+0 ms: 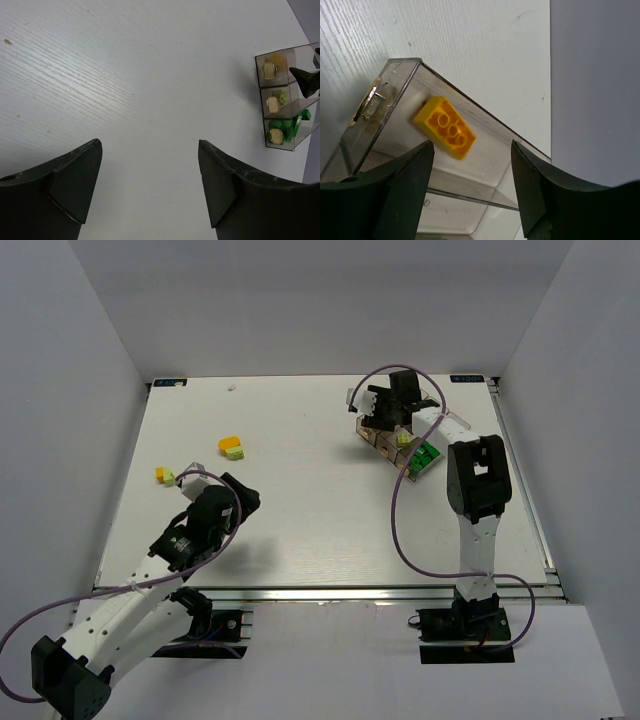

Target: Sort the legos into containers by color

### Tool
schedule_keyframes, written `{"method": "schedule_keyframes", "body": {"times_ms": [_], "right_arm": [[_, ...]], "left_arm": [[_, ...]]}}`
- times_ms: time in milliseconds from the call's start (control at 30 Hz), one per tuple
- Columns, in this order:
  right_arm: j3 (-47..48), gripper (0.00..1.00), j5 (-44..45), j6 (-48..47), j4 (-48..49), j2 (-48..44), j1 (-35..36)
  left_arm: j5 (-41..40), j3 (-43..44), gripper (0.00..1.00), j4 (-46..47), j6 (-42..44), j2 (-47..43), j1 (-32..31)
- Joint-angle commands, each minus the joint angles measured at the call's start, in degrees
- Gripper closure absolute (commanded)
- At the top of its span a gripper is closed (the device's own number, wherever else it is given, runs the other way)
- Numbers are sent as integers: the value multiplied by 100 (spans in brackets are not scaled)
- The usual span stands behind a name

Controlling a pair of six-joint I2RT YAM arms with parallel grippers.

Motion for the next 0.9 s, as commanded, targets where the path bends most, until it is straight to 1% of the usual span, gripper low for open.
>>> {"method": "schedule_keyframes", "body": {"times_ms": [0, 200, 300, 333, 367, 400, 433, 467, 533, 567, 600, 633, 700, 733, 767, 800, 833, 867], "right_arm": [[-58, 32, -85, -13, 185, -197, -77], [-119, 31, -234, 215, 185, -434, -183], [-207, 31, -384, 469, 185, -706, -236], [-286, 31, -454, 696, 202, -785, -253], [-347, 28, -498, 873, 237, -995, -271], [-400, 19, -568, 1040, 290, -1119, -288], [-479, 11, -830, 1215, 299, -1242, -323], [-697, 11, -980, 1600, 334, -1400, -341], [-997, 11, -1462, 1945, 448, -1840, -359], [-1312, 11, -1639, 2225, 466, -2137, -359], [-1445, 11, -1771, 2393, 379, -2262, -367], [-1534, 11, -2173, 2534, 239, -2350, -368], [-1535, 11, -2562, 2824, -226, -2447, -350], [-1508, 11, -2929, 2930, -672, -2447, -350], [-1508, 11, -3115, 3027, -876, -2482, -350], [-1569, 11, -3300, 3097, -1044, -2517, -350], [-1639, 16, -3589, 3159, -1211, -2553, -341], [-1736, 24, -3731, 3255, -1212, -2692, -350]], "left_arm": [[33, 3, 13, 80, 46, -5, 25], [60, 12, 13, 177, 81, 109, 25], [69, 100, 10, 247, 143, 319, 34], [69, 144, 10, 274, 161, 381, 34], [77, 188, 10, 291, 204, 460, 34], [86, 310, 9, 300, 283, 539, 60], [86, 381, 7, 265, 327, 723, 87], [112, 451, 7, 248, 371, 820, 122], [331, 670, 6, 247, 573, 1136, 332], [419, 741, 6, 239, 652, 1251, 420], [499, 924, 6, 230, 818, 1383, 604], [569, 1039, 6, 143, 924, 1532, 692], [789, 1303, 6, 37, 1283, 2076, 955], [824, 1565, 6, -68, 1408, 2287, 1027], [885, 1707, 6, -121, 1644, 2698, 1167], [921, 1839, 6, -165, 1768, 2902, 1229], [939, 2101, 6, -209, 1882, 3105, 1282], [1000, 2234, 6, -218, 2075, 3489, 1404]]}}
